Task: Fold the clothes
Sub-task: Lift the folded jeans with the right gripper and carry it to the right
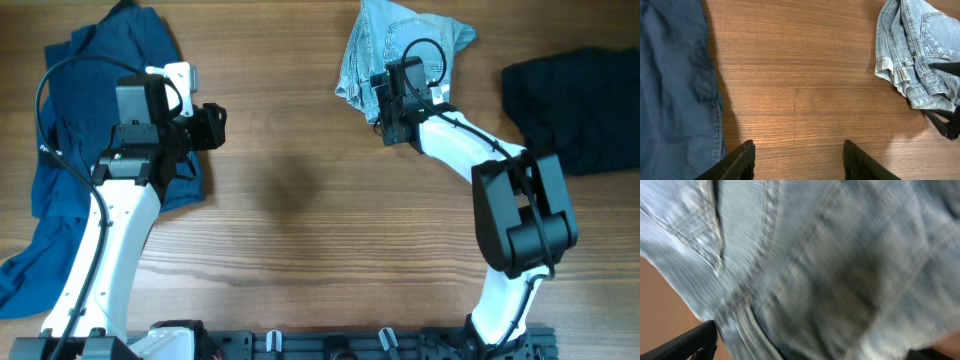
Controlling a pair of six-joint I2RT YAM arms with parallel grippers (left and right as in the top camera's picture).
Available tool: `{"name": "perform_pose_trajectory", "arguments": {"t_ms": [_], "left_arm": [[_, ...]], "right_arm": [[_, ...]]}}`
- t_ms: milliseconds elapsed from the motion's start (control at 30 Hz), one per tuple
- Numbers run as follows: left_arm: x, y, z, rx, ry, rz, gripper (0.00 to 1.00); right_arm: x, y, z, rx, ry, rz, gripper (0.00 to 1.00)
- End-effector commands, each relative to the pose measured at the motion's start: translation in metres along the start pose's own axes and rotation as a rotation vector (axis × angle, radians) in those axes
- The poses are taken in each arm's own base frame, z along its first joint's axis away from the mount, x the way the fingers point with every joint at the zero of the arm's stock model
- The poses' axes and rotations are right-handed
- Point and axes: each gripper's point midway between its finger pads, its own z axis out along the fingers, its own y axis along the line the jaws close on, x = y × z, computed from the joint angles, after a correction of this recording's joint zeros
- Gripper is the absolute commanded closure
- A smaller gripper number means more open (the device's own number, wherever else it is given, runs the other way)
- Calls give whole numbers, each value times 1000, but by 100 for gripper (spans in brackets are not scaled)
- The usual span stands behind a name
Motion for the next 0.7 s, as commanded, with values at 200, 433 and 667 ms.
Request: {"name": "perform_pose_trajectory", "arguments": {"t_ms": [200, 433, 667], "left_arm": [[0, 2, 1, -1, 0, -13, 44], [0, 2, 1, -1, 0, -13, 45], [0, 2, 1, -1, 0, -13, 45]], "right_arm": [[-17, -48, 65, 59, -107, -95, 76], [-1, -8, 48, -115, 98, -646, 96], [-37, 33, -47, -291, 277, -732, 96]]}}
